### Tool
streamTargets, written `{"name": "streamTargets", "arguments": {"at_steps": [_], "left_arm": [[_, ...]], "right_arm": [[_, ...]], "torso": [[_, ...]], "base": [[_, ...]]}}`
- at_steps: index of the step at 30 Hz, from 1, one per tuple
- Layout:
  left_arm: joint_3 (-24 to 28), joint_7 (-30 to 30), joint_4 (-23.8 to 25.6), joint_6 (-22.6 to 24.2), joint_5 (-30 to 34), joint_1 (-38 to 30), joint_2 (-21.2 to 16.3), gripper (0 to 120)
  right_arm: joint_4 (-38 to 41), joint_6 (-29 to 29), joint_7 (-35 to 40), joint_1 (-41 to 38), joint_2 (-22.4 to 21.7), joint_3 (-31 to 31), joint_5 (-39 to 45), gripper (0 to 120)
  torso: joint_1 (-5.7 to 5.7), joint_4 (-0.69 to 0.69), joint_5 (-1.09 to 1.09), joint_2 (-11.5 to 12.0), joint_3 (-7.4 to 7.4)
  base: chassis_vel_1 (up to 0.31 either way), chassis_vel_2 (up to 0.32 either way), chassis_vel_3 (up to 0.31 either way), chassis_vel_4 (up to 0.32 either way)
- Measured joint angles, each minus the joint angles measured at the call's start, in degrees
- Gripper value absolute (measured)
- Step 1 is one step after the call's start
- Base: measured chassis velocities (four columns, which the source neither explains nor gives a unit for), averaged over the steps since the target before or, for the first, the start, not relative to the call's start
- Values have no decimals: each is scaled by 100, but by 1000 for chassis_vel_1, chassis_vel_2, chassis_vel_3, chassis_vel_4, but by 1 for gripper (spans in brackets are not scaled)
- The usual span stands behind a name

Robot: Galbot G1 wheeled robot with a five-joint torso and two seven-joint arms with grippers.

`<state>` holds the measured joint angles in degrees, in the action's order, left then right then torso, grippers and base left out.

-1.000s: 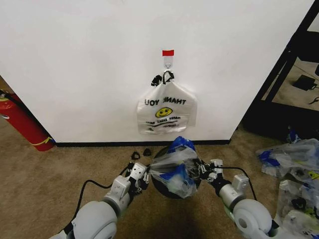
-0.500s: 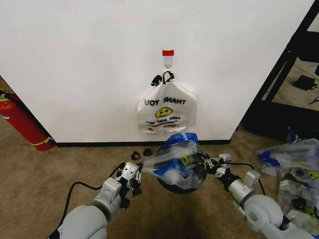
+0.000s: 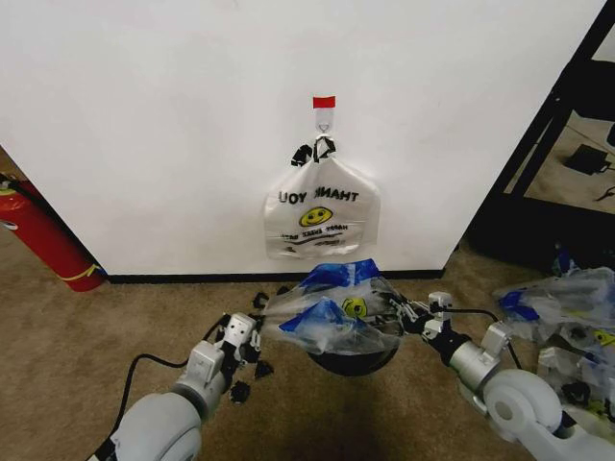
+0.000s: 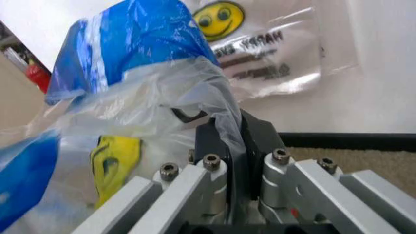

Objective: Pick up the garbage bag from the wall and place it over the trash bin.

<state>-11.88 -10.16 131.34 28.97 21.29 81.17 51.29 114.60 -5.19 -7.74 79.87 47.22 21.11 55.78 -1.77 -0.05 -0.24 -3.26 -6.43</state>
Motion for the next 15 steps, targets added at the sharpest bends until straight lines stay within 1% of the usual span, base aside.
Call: {"name": "streamTargets", "arguments": {"at_steps": [1, 3, 5, 6, 7, 9, 13, 14, 15], "left_arm": [[0, 0, 0, 0, 0, 0, 0, 3], [-13, 398, 37, -454, -276, 64, 38, 14], [-153, 660, 43, -919, -801, 148, 19, 22], [-153, 660, 43, -919, -801, 148, 19, 22], [-255, 705, 1, -1022, -1097, 186, 6, 26], [-382, 717, -65, -1070, -1336, 244, -11, 34], [-543, 708, -67, -1068, -1512, 360, -53, 50], [-543, 708, -67, -1068, -1512, 360, -53, 50], [-572, 693, -44, -1094, -1514, 362, -59, 55]], "right_arm": [[0, 0, 0, 0, 0, 0, 0, 1], [-65, 140, 77, -107, 117, -162, -11, 1], [-131, 146, 238, -215, 181, -254, -26, 1], [-131, 146, 238, -215, 181, -254, -26, 1], [-158, 146, 325, -264, 194, -265, -26, 1], [-184, 146, 443, -317, 201, -264, -15, 1], [-196, 146, 592, -340, 202, -204, 5, 1], [-196, 146, 592, -340, 202, -204, 5, 1], [-194, 146, 594, -336, 198, -201, 5, 1]], "torso": [[0, 0, 0, 0, 0], [0, 0, 1, 0, 0], [0, 0, 1, 0, 0], [0, 0, 1, 0, 0], [0, 0, 1, 0, 0], [0, 0, 0, 0, 0], [0, 0, 0, 0, 0], [0, 0, 0, 0, 0], [0, 0, 0, 0, 0]], "base": [[0, 0, 0, 0], [0, 0, 0, 0], [0, 0, 0, 0], [0, 0, 0, 0], [0, 0, 0, 0], [0, 0, 0, 0], [0, 0, 0, 0], [0, 0, 0, 0], [0, 0, 0, 0]]}}
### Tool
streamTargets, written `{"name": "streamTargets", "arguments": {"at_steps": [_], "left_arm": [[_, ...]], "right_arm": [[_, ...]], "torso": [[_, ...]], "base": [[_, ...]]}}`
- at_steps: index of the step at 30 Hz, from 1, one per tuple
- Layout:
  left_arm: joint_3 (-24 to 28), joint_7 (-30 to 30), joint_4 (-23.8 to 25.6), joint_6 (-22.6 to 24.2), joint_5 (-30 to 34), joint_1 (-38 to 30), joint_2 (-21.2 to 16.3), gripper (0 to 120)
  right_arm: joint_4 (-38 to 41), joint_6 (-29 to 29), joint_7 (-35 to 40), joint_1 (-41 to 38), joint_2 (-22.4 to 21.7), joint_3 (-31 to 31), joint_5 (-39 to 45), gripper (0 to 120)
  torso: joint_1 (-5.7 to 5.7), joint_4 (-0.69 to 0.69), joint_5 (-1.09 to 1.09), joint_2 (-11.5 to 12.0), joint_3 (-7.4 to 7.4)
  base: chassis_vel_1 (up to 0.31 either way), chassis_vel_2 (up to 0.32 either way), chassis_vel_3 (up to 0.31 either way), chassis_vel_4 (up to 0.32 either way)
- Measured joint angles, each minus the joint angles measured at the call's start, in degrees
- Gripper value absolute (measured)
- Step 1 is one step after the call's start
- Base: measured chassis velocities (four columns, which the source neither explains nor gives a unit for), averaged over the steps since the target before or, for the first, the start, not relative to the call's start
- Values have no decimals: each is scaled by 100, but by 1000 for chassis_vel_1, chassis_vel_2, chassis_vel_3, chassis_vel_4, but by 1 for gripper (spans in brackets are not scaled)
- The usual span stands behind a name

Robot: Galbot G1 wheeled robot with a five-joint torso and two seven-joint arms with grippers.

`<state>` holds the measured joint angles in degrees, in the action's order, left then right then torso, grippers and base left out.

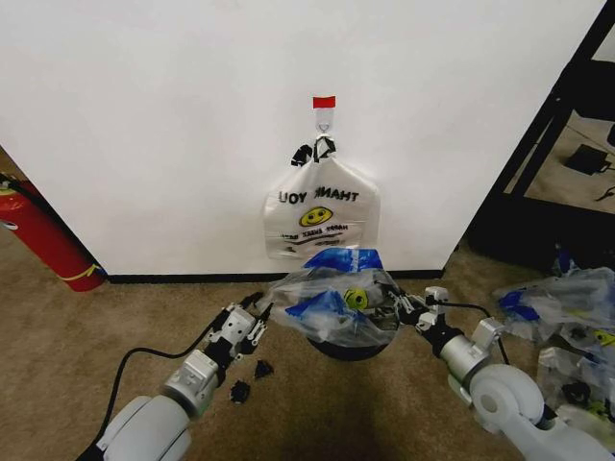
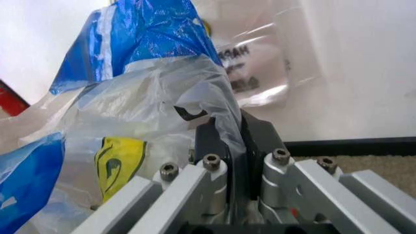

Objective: Pick up the garbage bag from the wall and place it over the trash bin.

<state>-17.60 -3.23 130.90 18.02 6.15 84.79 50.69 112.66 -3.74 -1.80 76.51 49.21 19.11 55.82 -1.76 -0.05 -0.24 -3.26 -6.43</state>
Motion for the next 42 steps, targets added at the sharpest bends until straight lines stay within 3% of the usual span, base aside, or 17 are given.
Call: {"name": "streamTargets", "arguments": {"at_steps": [3, 6, 12, 16, 20, 30, 42], "left_arm": [[-23, 44, 56, -403, 86, -161, -14, 67], [19, 514, -53, -1057, -25, -353, -115, 80], [175, 1041, -616, -1455, -693, -603, -217, 98], [236, 1158, -948, -1524, -1036, -803, -244, 100], [255, 1165, -1058, -1511, -1056, -879, -268, 94], [304, 1113, -679, -1188, -268, -794, -270, 56], [250, 1391, -540, -1186, 6, -757, -266, 16]], "right_arm": [[27, 0, -129, 46, -32, -42, -77, 1], [41, 9, -419, 110, -63, -148, -339, 1], [15, 199, -1083, 134, -102, -219, -833, 1], [17, 335, -1375, 154, -147, -215, -1034, 1], [42, 414, -1455, 204, -152, -200, -1133, 1], [102, 455, -1513, 318, -135, -178, -1189, 1], [159, 468, -1513, 410, -106, -186, -1293, 1]], "torso": [[0, 0, 0, 0, 0], [0, -1, 2, 0, 0], [0, 1, 0, 0, 0], [0, 1, 0, 0, 0], [0, -1, 0, 0, 0], [0, 0, 1, 0, 0], [0, 0, 1, 0, 0]], "base": [[0, 0, 0, 0], [0, 0, 0, 0], [0, 0, 0, 0], [0, 0, 0, 0], [0, 0, 0, 0], [0, 0, 0, 0], [0, 0, 0, 0]]}}
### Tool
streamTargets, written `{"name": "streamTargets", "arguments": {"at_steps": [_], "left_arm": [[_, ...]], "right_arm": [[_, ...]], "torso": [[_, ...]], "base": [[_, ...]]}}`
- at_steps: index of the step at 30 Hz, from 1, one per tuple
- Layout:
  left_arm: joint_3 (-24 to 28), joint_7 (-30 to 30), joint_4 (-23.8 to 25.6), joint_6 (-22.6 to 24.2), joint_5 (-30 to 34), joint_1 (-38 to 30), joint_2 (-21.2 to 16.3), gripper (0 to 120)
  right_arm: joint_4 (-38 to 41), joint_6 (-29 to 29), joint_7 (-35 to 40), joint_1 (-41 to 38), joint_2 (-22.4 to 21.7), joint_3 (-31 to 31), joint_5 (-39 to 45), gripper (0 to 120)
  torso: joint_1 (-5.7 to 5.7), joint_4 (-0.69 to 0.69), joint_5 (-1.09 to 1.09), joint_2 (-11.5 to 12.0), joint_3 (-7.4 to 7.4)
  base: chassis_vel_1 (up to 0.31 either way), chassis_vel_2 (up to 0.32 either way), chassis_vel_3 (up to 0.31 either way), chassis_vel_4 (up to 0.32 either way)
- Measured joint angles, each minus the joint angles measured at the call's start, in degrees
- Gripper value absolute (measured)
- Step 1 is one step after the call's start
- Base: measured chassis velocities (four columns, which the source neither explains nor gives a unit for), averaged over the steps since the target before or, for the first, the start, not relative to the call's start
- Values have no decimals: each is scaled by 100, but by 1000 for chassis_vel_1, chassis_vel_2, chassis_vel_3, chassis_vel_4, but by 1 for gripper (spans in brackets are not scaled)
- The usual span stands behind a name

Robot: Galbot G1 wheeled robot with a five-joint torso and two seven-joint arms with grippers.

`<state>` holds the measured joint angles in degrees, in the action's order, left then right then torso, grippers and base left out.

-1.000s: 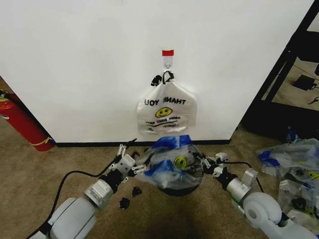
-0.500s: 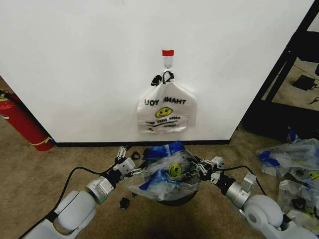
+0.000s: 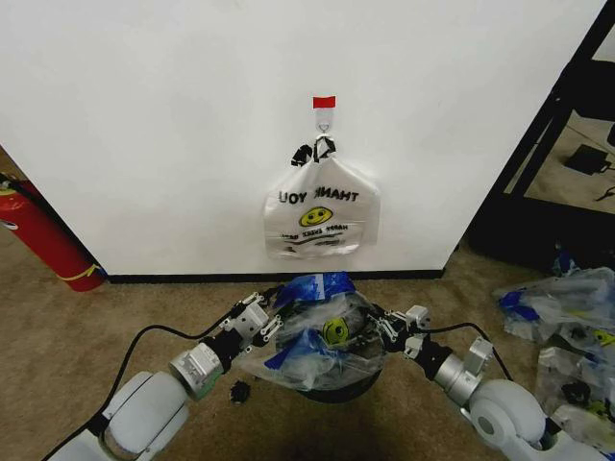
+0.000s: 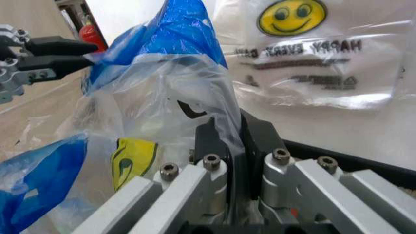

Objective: Pick up the garbage bag from the wall and place it over the trash bin.

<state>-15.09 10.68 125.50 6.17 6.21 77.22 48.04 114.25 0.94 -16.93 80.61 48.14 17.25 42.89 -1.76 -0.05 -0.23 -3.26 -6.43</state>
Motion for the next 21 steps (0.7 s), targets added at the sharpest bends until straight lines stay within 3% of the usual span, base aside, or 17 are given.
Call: {"name": "streamTargets", "arguments": {"at_steps": [5, 14, 21], "left_arm": [[-20, 23, -20, 2, 98, -18, 56, 0], [-48, -279, -66, 151, 450, -116, 136, 0], [-81, -709, -327, 685, 482, -266, 144, 0]], "right_arm": [[77, 18, -28, 58, -7, 4, -18, 1], [-34, 255, -440, 49, -28, 35, -58, 1], [-316, 501, -911, -113, -64, 101, 18, 1]], "torso": [[0, 0, 0, 0, 0], [0, 0, 0, 0, 0], [0, 0, 0, 0, 0]], "base": [[0, 0, 0, 0], [0, 0, 0, 0], [0, 0, 0, 0]]}}
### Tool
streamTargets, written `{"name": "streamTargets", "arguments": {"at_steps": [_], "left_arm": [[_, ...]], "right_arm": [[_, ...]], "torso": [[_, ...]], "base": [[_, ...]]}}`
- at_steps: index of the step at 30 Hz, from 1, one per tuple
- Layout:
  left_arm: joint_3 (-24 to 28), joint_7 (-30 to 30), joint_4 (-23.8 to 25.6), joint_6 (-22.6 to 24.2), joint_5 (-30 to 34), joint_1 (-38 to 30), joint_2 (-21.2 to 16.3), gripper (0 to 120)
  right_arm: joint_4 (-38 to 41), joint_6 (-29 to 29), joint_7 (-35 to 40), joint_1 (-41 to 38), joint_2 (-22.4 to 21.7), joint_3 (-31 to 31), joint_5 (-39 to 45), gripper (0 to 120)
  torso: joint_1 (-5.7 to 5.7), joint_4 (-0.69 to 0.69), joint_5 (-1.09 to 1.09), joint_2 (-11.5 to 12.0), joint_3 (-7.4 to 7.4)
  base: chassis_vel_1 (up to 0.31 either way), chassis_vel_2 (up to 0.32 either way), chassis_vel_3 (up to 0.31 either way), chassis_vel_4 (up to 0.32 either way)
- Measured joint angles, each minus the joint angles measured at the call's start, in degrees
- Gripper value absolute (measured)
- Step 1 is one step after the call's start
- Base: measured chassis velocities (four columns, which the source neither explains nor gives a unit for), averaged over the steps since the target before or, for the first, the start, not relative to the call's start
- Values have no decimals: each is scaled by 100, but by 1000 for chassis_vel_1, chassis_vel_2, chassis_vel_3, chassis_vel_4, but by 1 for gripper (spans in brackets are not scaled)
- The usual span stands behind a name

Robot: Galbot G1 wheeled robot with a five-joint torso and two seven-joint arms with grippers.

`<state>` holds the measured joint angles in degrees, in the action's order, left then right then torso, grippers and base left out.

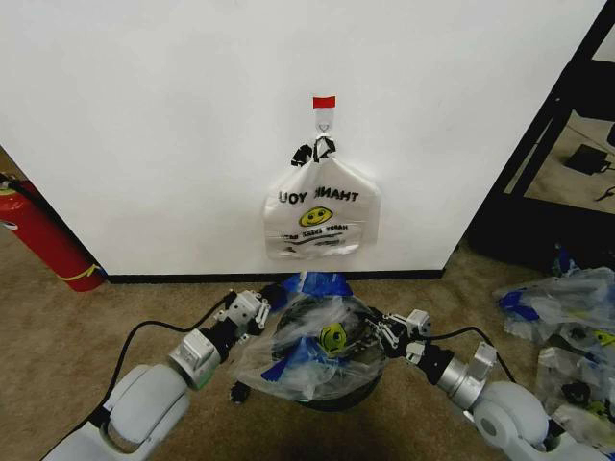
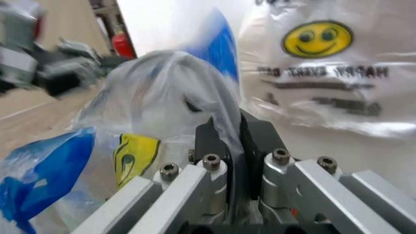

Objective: Pick up the garbage bag from the wall and place it over the trash bin.

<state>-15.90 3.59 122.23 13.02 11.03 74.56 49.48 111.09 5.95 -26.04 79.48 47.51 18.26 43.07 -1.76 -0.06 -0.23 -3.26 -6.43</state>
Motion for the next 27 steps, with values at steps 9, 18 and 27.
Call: {"name": "streamTargets", "arguments": {"at_steps": [9, 18, 27], "left_arm": [[156, -183, -452, 538, -33, -228, 87, 0], [119, 219, -368, 487, 20, -104, 122, 0], [-216, 428, -531, -200, 214, -76, 261, 32]], "right_arm": [[-460, 344, -1491, -182, 3, 76, 383, 1], [-501, 515, -973, -158, 83, -15, 488, 1], [-457, 412, 470, -29, 329, -264, 375, 1]], "torso": [[0, 0, 0, 0, 0], [0, 0, 0, 0, 0], [0, 0, -1, 0, 0]], "base": [[0, 0, 0, 0], [0, 0, 0, 0], [0, 0, 0, 0]]}}
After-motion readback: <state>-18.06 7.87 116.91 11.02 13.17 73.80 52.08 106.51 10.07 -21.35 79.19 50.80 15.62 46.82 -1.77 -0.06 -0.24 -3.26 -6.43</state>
